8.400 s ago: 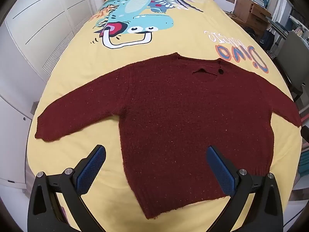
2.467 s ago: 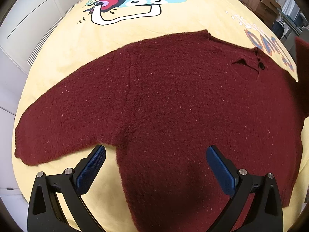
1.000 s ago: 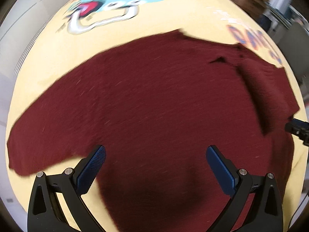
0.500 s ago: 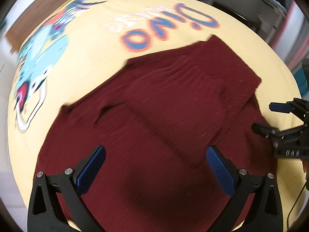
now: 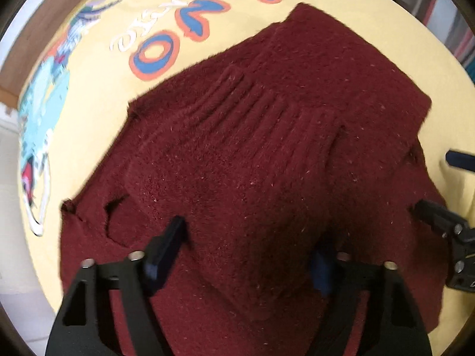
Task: Fold small clothes
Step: 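Grasp the cuff of the other sleeve with the left tool, then fold the held sleeve across the sweater body and open the left tool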
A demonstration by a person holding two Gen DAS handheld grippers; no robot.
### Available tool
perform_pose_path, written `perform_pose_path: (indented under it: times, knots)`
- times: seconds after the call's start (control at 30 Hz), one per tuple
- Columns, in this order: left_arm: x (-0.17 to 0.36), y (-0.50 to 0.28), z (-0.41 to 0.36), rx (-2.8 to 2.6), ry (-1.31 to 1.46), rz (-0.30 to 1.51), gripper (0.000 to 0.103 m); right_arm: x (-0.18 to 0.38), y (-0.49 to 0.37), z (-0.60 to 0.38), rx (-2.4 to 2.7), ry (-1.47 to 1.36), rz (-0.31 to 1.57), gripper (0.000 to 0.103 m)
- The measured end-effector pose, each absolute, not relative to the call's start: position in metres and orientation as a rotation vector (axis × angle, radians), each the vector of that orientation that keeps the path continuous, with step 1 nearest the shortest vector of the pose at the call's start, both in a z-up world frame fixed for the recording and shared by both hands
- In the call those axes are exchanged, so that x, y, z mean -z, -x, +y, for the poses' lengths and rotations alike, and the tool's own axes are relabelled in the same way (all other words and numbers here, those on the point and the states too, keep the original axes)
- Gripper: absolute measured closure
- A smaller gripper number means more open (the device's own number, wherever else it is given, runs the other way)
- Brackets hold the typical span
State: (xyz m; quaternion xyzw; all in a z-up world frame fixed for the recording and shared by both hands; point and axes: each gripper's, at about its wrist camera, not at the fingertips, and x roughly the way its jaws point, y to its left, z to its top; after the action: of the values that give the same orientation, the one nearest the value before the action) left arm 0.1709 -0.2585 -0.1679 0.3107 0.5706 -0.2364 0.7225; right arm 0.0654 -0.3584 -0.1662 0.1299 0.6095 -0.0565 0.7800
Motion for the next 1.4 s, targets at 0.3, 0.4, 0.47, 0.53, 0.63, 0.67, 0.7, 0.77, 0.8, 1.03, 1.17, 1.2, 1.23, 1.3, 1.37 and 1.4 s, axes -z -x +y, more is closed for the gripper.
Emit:
perform_pose_path:
  times: [0.3,0.4,0.47,0.53,0.63,0.67,0.7,0.77,0.8,1.03,1.17,1.2,1.23,1.3,1.37,1.4]
  knots:
    - [0.138,-0.203,-0.19,0.512,-0.42,1.226,0.09,0.165,-0.071,-0.348,0.116,-0.274,1.316,0.021]
    - [0.127,-0.211,-0.16,0.48,-0.34,1.203,0.091,0.161,-0.075,-0.346,0.114,-0.267,1.31,0.021]
    - [0.122,-0.216,-0.137,0.457,-0.282,1.199,0.091,0.159,-0.077,-0.344,0.112,-0.26,1.304,0.021]
    - [0.121,-0.219,-0.113,0.437,-0.232,1.204,0.092,0.156,-0.083,-0.339,0.11,-0.254,1.3,0.021]
    - [0.121,-0.219,-0.074,0.389,-0.169,1.195,0.092,0.155,-0.092,-0.334,0.103,-0.248,1.299,0.021]
    - [0.125,-0.217,-0.064,0.367,-0.147,1.197,0.092,0.155,-0.094,-0.332,0.1,-0.245,1.3,0.021]
    - [0.131,-0.218,-0.053,0.353,-0.122,1.209,0.092,0.157,-0.095,-0.331,0.097,-0.242,1.303,0.021]
    - [0.134,-0.209,-0.038,0.333,-0.081,1.231,0.091,0.161,-0.097,-0.327,0.091,-0.231,1.313,0.021]
    - [0.139,-0.21,-0.034,0.32,-0.073,1.238,0.091,0.163,-0.098,-0.324,0.088,-0.225,1.319,0.021]
    - [0.159,-0.186,-0.022,0.251,0.031,1.285,0.086,0.173,-0.1,-0.324,0.089,-0.216,1.343,0.021]
    - [0.161,-0.191,-0.019,0.232,0.045,1.296,0.071,0.174,-0.101,-0.32,0.096,-0.219,1.346,0.021]
    - [0.16,-0.192,-0.017,0.224,0.05,1.302,0.069,0.174,-0.101,-0.32,0.096,-0.22,1.346,0.021]
    - [0.161,-0.192,-0.016,0.22,0.055,1.309,0.064,0.174,-0.1,-0.32,0.096,-0.221,1.346,0.021]
    - [0.159,-0.192,-0.008,0.204,0.061,1.324,0.058,0.173,-0.099,-0.321,0.098,-0.223,1.346,0.021]
    - [0.155,-0.193,-0.001,0.182,0.058,1.335,0.046,0.173,-0.097,-0.322,0.1,-0.227,1.344,0.021]
    - [0.153,-0.194,0.002,0.172,0.051,1.336,0.042,0.173,-0.097,-0.322,0.101,-0.23,1.343,0.021]
